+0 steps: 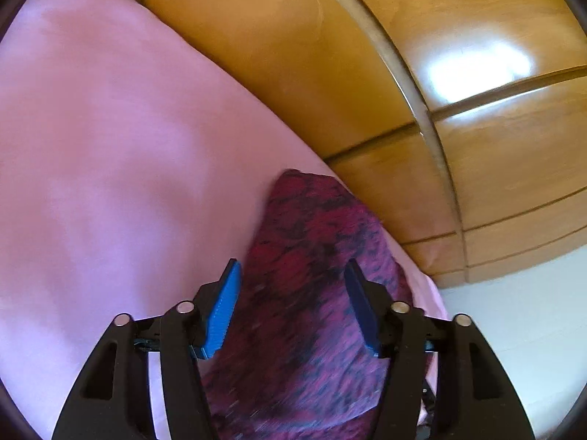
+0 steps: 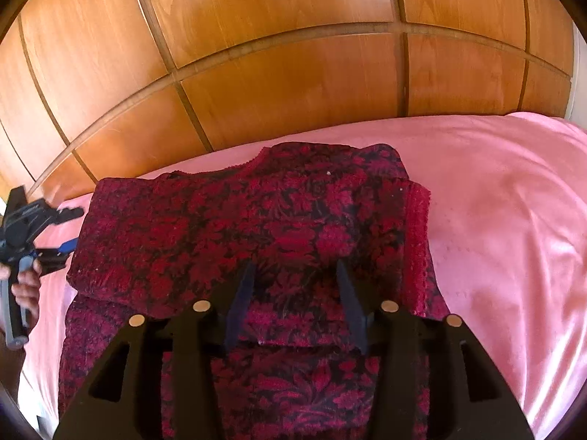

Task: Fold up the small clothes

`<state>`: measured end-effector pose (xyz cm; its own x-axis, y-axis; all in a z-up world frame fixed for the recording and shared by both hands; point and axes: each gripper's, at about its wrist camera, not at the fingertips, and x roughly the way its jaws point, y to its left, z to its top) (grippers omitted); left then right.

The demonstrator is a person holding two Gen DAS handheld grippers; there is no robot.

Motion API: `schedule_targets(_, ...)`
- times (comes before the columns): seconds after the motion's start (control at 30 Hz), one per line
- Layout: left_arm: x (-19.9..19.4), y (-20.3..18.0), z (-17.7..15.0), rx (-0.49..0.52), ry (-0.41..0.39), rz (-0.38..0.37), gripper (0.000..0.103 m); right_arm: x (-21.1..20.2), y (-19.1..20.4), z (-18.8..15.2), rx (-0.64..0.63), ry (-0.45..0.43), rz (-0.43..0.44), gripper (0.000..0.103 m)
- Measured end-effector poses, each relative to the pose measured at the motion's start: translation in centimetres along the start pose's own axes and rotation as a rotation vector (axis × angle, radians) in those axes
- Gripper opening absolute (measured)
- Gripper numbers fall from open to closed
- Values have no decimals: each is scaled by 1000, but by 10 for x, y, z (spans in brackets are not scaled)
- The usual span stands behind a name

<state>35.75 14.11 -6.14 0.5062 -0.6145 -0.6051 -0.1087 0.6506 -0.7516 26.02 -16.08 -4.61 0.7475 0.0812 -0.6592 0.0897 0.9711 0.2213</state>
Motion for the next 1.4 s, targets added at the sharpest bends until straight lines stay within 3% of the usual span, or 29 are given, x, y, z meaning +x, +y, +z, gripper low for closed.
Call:
schedule_targets(0.17,28,-2,14,-25,33,-34,67,4,-2,-2,-5,-10,4,51)
schedule_targets(0.23,31,-8,17,3,29,-32,44,3,-2,-4,-8,-14,0,52)
schedule_targets(0.27,29,-12,17,28,12,-7,28,3,-1,-4,-15,-17,-6,52)
schedule_targets(0.37,10,-26,4,130,-87,19,20,5,9,-5,-48,-24,-30,55)
schedule_targets(0.47,11,-31,-12,249,-146,197,19,15,27,-8,-126,-26,-68,59)
schedule_targets(0.53,29,-19,-11,267,-129,317,19,25,39,-10,-187,-23,-96,59)
schedule_targets(0.67,41,-22,-11,306,-140,392,21,39,43,-10,-219,-38,-128,60)
schedule_targets(0.77,30,-36,-16,331,-180,475,40,40,38,-10,-202,-47,-110,60)
schedule_targets(0.83,5,-48,-30,386,-259,480,40,39,37,-12,-200,-57,-108,60)
schedule_targets(0.9,-13,-63,-52,469,-304,425,40,40,37,-10,-198,-57,-106,60)
schedule_targets(1.0,-18,-77,-94,595,-255,356,40,39,38,-10,-197,-60,-104,60)
schedule_targets(1.07,2,-69,-119,637,-167,408,40,38,39,-11,-195,-62,-102,60)
schedule_targets(1.13,20,-51,-133,663,-178,439,40,37,38,-13,-194,-69,-96,60)
schedule_targets(1.27,19,-47,-120,563,-181,422,40,39,38,-12,-197,-69,-99,60)
schedule_targets(1.4,6,-61,-126,567,-197,474,40,36,41,-10,-208,-60,-117,61)
